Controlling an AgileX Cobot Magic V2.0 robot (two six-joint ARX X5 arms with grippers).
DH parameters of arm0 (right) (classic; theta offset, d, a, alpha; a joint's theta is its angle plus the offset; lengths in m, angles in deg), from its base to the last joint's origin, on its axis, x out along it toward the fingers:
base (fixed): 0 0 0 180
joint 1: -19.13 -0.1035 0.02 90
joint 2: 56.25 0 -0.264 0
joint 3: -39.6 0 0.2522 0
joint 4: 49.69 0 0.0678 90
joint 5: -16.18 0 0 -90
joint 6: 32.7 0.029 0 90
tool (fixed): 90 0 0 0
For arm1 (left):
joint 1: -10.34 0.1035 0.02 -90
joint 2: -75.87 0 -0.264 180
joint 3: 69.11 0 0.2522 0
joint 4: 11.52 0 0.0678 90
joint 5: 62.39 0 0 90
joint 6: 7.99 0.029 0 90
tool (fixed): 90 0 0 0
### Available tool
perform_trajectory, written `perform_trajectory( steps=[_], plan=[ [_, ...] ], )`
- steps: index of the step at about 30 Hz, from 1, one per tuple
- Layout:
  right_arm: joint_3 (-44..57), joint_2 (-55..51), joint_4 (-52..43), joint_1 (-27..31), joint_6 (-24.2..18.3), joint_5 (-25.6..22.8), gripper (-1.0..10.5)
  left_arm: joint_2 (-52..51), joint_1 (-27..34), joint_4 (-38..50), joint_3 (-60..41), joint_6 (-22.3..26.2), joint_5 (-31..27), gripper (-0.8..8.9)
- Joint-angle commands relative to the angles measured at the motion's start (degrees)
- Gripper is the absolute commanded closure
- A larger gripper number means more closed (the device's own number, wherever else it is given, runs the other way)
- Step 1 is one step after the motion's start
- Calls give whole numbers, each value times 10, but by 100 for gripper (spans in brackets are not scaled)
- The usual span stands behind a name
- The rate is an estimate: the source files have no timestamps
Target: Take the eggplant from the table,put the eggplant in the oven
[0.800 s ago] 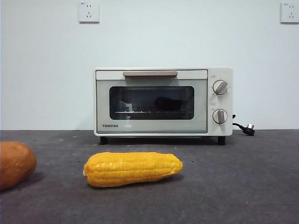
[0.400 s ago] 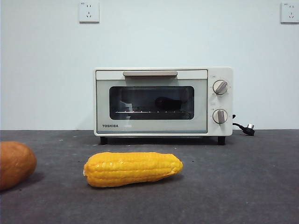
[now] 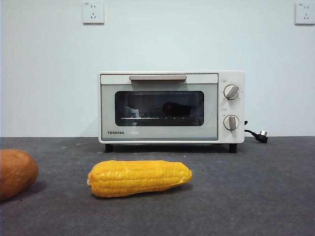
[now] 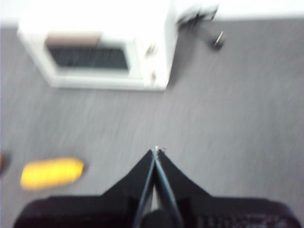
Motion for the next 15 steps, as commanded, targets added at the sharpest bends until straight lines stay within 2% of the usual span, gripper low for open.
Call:
perform_trajectory(
  steps=[1, 7, 15],
  plan=[
    [8, -22, -43, 42, -26, -2, 946, 0, -1, 5, -5, -3, 1, 817],
    [63, -79, -143, 99, -52, -2, 946, 0, -1, 5, -5, -3, 1, 817],
    [232, -174, -295, 136, -55, -2, 946, 0, -1, 5, -5, -3, 1, 817]
  ],
)
